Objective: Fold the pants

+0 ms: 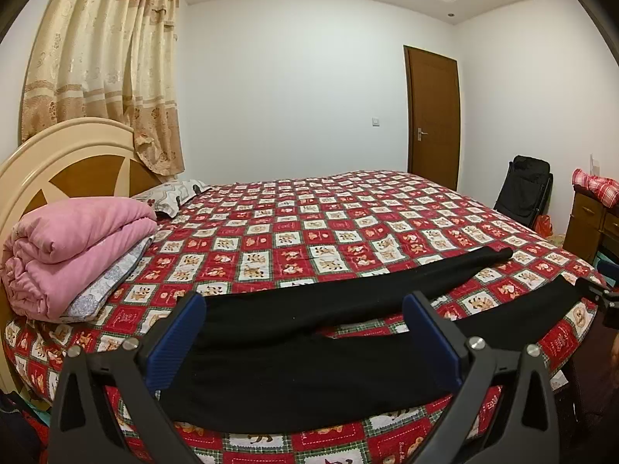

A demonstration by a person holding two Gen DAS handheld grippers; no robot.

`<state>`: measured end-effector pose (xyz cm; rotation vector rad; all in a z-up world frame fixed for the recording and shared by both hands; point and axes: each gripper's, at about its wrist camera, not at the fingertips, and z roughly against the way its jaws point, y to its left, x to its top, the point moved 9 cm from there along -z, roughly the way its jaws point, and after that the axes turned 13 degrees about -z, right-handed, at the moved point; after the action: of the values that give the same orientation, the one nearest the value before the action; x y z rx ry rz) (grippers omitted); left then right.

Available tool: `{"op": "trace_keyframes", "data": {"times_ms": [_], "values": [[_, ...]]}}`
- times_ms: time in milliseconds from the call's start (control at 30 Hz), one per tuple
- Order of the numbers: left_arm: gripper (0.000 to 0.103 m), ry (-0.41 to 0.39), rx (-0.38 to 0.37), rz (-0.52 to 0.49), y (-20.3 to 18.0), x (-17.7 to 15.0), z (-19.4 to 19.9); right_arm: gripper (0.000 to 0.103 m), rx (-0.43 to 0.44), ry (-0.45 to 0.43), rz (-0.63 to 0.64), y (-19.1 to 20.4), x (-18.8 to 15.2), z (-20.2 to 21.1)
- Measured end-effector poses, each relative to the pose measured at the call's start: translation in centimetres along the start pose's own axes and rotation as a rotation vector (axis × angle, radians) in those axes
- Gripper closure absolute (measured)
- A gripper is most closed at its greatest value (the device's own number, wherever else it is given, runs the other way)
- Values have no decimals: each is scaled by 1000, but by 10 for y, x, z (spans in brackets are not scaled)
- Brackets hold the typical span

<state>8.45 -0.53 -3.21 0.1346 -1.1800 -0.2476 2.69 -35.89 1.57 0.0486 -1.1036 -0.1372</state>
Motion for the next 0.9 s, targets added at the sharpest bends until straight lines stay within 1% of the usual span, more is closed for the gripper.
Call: {"op": "trace_keyframes", "data": {"times_ms": [900], "values": [[0,5,2,6,4,-3,1,1,3,17,6,3,-2,-5]]}}
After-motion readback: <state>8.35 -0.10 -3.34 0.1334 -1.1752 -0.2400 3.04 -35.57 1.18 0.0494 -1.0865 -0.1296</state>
